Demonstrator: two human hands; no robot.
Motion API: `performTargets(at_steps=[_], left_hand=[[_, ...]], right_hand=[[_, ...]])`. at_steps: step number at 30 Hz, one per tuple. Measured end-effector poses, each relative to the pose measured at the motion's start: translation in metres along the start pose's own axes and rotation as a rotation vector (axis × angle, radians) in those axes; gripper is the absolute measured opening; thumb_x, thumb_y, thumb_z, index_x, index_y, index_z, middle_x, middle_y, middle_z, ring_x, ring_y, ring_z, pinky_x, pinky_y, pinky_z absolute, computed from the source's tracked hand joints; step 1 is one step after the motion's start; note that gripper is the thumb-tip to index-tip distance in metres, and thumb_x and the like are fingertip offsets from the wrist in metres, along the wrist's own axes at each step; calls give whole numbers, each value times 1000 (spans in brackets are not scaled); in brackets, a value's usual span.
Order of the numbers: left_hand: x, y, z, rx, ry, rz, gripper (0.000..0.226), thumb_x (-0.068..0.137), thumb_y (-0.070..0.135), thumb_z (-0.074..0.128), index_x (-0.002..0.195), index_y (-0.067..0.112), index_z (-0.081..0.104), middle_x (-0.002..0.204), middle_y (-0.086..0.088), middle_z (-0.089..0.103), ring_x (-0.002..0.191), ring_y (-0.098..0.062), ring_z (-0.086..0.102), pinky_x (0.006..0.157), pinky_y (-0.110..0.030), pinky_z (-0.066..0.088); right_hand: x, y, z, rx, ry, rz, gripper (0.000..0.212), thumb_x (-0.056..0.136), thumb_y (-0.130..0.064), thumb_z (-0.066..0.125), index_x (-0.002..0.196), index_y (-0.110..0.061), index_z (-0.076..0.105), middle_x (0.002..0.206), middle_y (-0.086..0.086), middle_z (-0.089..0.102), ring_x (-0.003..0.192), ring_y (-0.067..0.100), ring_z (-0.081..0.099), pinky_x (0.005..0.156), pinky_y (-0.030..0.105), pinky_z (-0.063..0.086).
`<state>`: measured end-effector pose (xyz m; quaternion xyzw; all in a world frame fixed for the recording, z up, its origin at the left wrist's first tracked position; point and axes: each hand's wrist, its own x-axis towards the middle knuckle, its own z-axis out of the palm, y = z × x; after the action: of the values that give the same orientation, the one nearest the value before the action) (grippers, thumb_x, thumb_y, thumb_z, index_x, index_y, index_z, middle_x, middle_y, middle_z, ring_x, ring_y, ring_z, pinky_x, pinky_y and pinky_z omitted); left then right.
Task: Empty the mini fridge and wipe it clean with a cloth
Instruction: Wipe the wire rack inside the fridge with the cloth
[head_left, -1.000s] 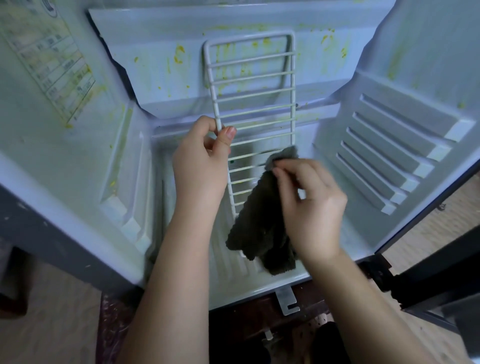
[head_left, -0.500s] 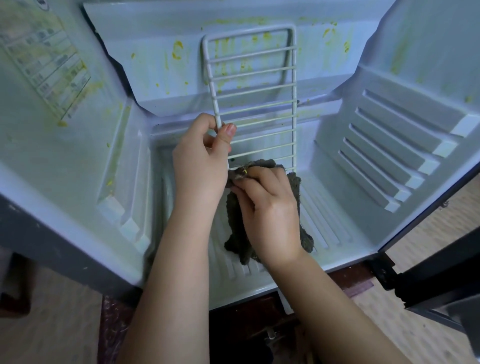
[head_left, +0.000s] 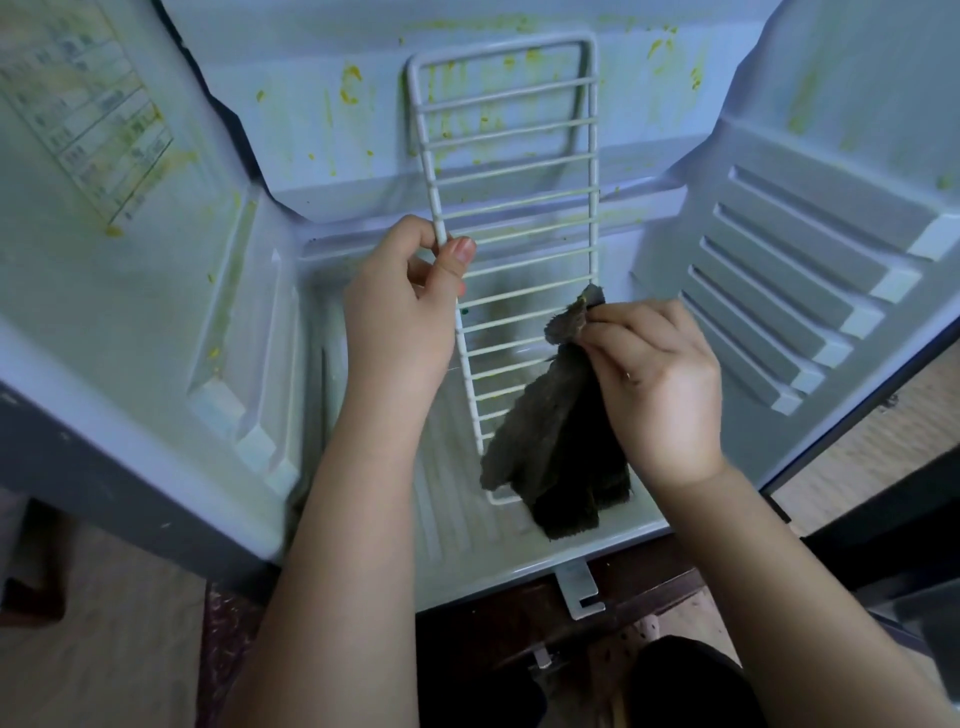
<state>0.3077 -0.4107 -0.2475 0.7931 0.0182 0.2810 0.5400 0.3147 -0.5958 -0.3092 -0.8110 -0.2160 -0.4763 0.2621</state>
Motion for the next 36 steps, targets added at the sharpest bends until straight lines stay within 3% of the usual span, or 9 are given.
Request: performTargets(at_steps=[3, 7, 10, 15, 19, 27, 30, 34, 36], left_hand=[[-2, 3, 2, 9, 5, 9, 22, 90, 37, 55, 74, 23, 50, 62, 3, 58, 57, -20, 53, 67, -55, 55], [-3, 4, 3, 25, 19, 4, 19, 94, 30, 55, 79, 19, 53, 63, 0, 58, 59, -19, 54, 68, -53, 54], [-3, 5, 3, 34, 17, 0, 22, 94, 31, 55, 74, 29, 48, 66, -9, 60, 60, -23, 54, 67, -53, 55], [-3, 5, 2, 26, 7, -19, 23, 96, 29, 55, 74, 30, 47, 63, 5, 57, 58, -16, 51, 69, -53, 55], [-3, 6, 2, 35, 19, -9, 24, 95, 30, 55, 73, 31, 46, 63, 4, 56, 56, -15, 51, 67, -53, 54], [-2, 5, 6, 77, 50, 12, 24, 91, 37, 53, 70, 32, 45, 61, 5, 59, 51, -16, 51, 58, -33, 44], [-1, 3, 2, 45, 11, -45, 23, 89, 43, 54, 68, 34, 50, 62, 8, 61, 60, -20, 60, 64, -40, 53], [-6, -2, 0, 175, -151, -47, 21, 97, 35, 57, 84, 20, 63, 71, 6, 66, 63, 5, 63, 68, -30, 49], [-9, -2, 0, 221, -168, -32, 21, 96, 30, 58, 89, 11, 64, 78, 0, 70, 63, 5, 65, 70, -29, 51]], right_hand=[[-9, -7, -4, 21, -4, 88, 9, 89, -8, 66, 92, -6, 75, 101, 5, 71, 82, 27, 68, 70, 32, 54], [-24, -16, -14, 77, -315, 101, 44, 86, -16, 69, 127, -4, 59, 132, 10, 52, 112, 29, 53, 95, 26, 41], [-28, -10, -17, -8, -419, 58, 67, 75, -10, 79, 136, -6, 50, 138, 7, 42, 111, 29, 45, 89, 37, 47], [-32, -15, -16, 30, -250, 164, 37, 77, 4, 72, 113, -2, 66, 115, 17, 60, 96, 34, 61, 74, 35, 55], [-19, -26, -32, 141, -207, 114, 24, 76, 4, 76, 98, -5, 73, 102, 7, 70, 88, 28, 65, 81, 29, 49], [-23, -76, 14, 305, -136, 123, 14, 84, 0, 68, 97, -3, 73, 111, 3, 66, 100, 14, 60, 85, 27, 50], [-29, -80, 31, 307, -158, 123, 12, 82, 3, 68, 93, -1, 70, 106, -7, 59, 95, 12, 57, 73, 32, 49], [-28, -77, 35, 323, -137, 122, 9, 82, 3, 66, 87, -3, 70, 106, -7, 52, 91, 17, 54, 75, 21, 45], [-27, -75, 35, 311, -126, 131, 13, 78, 8, 67, 86, -2, 71, 103, -1, 59, 88, 19, 57, 74, 21, 46]])
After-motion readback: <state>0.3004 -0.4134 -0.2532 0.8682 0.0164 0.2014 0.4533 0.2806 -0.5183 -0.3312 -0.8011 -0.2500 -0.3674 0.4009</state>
